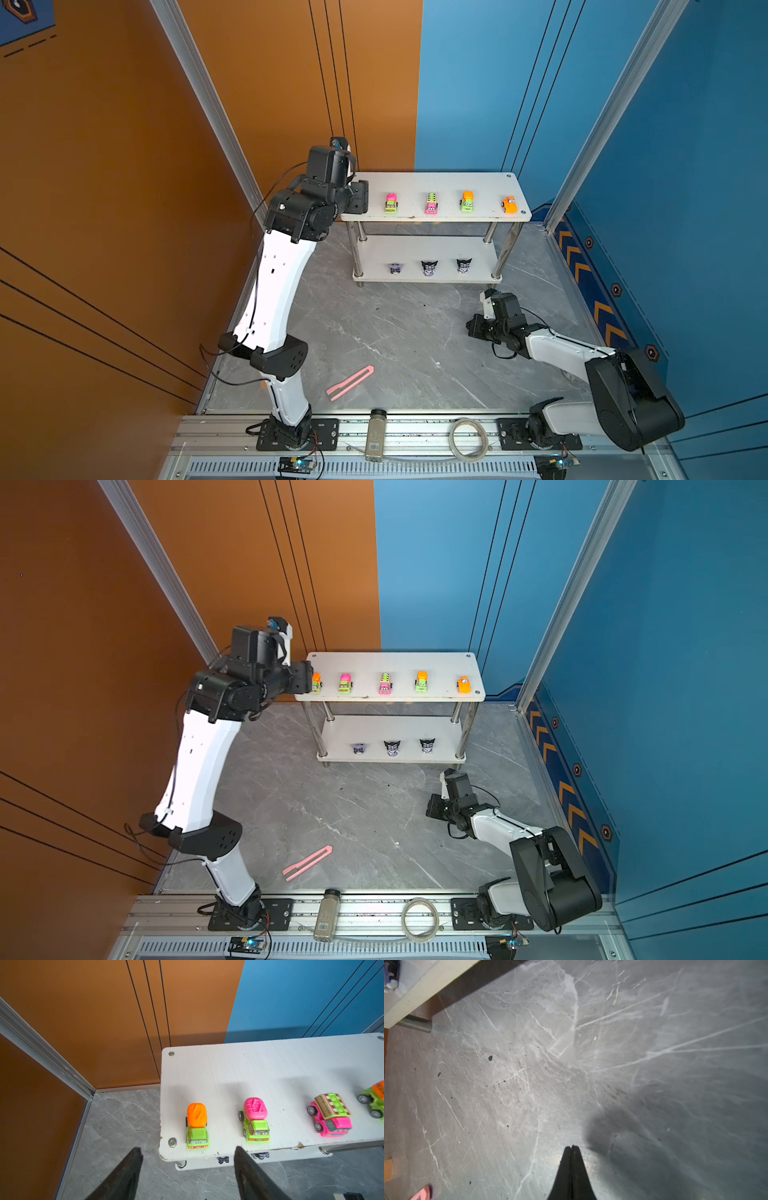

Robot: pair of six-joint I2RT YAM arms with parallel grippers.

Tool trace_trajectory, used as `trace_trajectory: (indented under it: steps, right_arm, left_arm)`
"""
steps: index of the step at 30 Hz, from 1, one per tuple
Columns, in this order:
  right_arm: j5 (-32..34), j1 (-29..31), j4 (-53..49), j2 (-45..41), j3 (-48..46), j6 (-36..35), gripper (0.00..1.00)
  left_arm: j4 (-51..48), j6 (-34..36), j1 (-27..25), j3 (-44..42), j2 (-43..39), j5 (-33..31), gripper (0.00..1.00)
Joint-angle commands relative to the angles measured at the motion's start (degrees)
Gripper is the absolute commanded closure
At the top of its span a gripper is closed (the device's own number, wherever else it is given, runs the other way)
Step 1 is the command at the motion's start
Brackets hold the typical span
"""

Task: Place and organize the plastic toys onto the shelf

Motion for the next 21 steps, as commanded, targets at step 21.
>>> trace_trajectory:
  steps: [21]
  right_arm:
    - [0.46, 0.28, -1.18, -0.78, 0.15, 0.32, 1.0]
  left_arm:
    - [2.77, -0.19, -1.49, -10.36, 1.37, 0.28, 0.61]
